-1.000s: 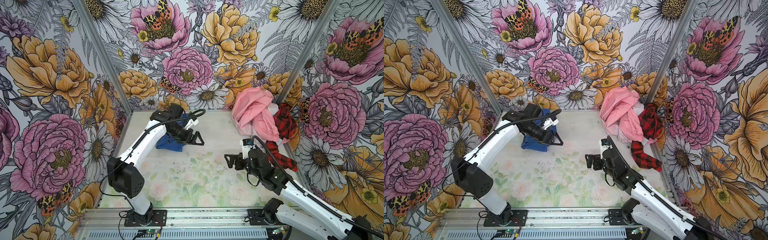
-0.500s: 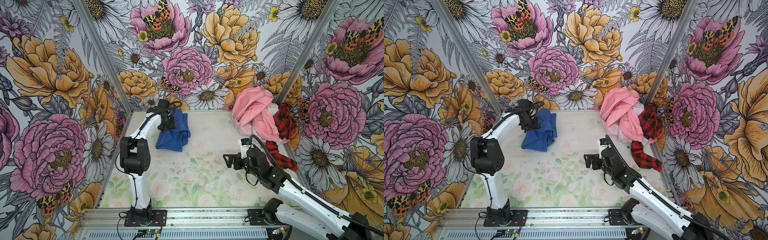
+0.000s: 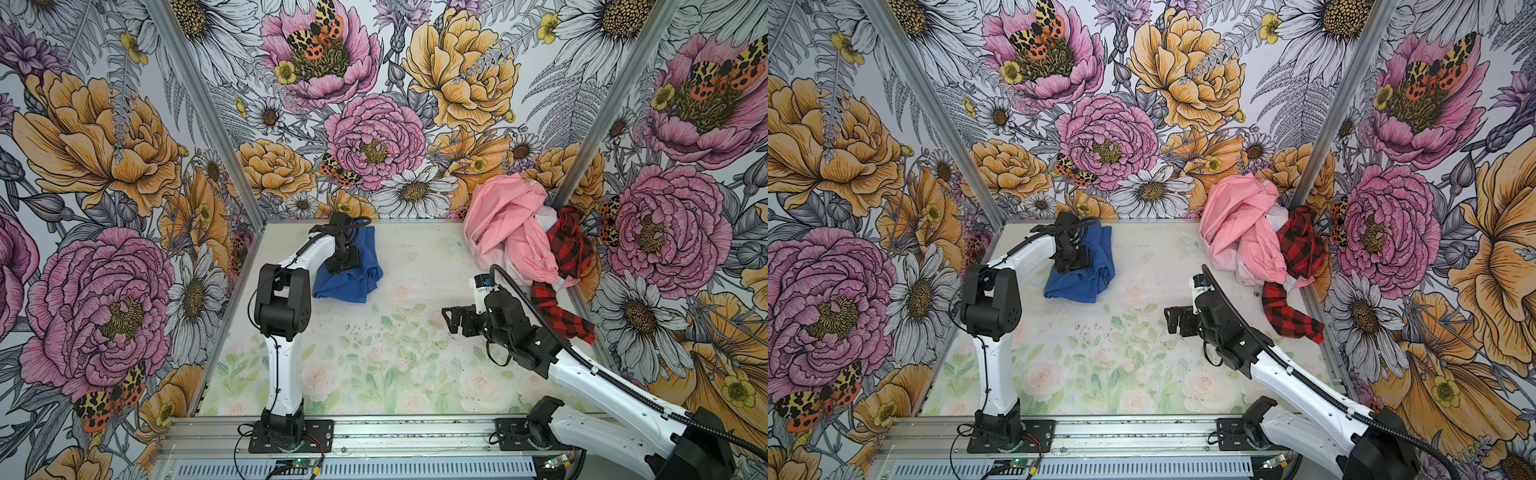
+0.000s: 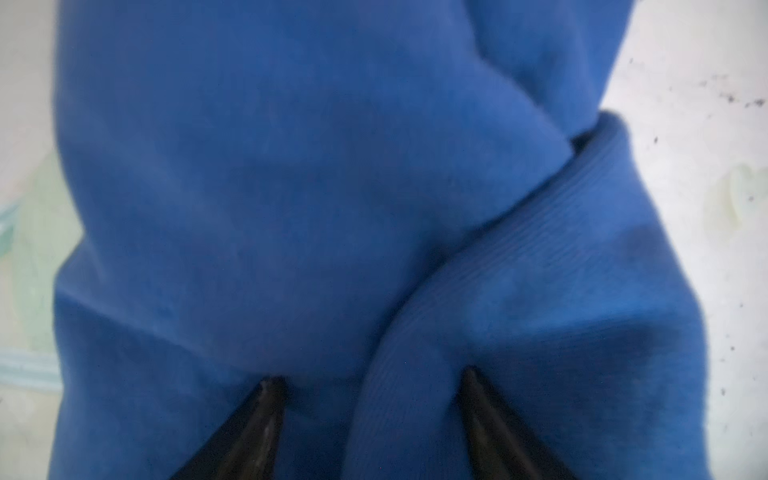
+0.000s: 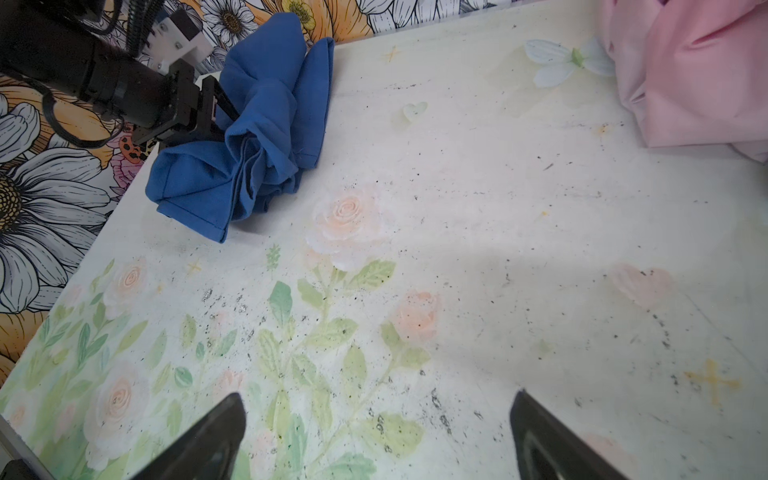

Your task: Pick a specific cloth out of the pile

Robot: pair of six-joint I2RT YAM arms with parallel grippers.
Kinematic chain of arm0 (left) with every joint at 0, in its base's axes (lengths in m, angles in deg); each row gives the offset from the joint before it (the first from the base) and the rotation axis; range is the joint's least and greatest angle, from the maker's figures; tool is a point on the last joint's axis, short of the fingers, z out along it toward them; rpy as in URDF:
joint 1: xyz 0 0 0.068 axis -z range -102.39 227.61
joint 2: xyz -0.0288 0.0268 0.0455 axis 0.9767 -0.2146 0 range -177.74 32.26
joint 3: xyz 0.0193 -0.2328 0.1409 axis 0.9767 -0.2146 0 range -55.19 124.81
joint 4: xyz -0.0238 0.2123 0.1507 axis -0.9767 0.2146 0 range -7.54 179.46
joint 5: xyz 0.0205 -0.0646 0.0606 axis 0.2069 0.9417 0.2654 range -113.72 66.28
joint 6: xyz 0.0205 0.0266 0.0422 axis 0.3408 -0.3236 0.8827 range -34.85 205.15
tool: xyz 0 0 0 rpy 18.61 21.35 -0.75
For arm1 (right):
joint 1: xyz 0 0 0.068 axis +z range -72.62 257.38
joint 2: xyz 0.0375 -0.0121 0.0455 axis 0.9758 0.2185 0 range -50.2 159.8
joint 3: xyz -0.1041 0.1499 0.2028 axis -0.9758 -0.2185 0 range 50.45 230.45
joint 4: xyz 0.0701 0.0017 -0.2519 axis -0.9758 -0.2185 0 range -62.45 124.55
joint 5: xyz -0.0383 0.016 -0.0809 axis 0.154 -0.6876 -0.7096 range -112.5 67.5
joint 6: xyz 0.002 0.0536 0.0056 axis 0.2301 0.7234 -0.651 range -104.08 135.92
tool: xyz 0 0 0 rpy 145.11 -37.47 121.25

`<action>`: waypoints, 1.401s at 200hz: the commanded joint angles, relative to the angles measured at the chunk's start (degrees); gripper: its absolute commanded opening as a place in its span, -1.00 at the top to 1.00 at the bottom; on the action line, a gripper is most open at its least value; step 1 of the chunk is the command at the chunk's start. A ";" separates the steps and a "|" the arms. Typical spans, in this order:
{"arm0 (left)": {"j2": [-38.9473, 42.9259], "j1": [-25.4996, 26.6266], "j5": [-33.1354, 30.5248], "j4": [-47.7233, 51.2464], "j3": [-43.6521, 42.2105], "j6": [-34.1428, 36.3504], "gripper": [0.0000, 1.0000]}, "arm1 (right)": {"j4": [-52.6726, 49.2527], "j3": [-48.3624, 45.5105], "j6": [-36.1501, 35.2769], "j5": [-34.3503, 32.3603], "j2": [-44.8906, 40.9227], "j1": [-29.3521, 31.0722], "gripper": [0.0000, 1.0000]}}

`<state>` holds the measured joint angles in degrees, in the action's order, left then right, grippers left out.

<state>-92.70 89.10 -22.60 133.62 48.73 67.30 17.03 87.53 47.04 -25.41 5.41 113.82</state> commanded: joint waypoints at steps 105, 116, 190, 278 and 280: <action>0.37 -4.38 9.37 -3.37 12.07 9.93 -0.98 | 0.72 3.09 -1.73 -1.45 -1.20 -0.15 -0.99; 5.14 -4.61 7.95 -3.37 11.00 9.58 -0.98 | 0.74 3.09 -2.30 -2.37 -1.97 -0.68 -0.99; 53.77 -9.60 -19.86 -27.48 -45.13 -0.04 -0.98 | -0.05 -0.74 -4.64 -4.35 -12.24 -8.23 -0.99; 57.63 -6.25 -29.89 -78.97 -83.70 11.13 -0.97 | -6.77 -3.53 -7.47 -13.32 -21.85 -13.58 -0.99; 57.05 -6.24 -29.59 -80.15 -84.06 11.11 -0.98 | -6.81 -3.69 -7.78 -14.02 -21.99 -13.59 -0.99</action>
<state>-32.82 82.45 -50.16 74.04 -33.34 75.37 12.98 84.02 41.79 -32.63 -13.95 100.86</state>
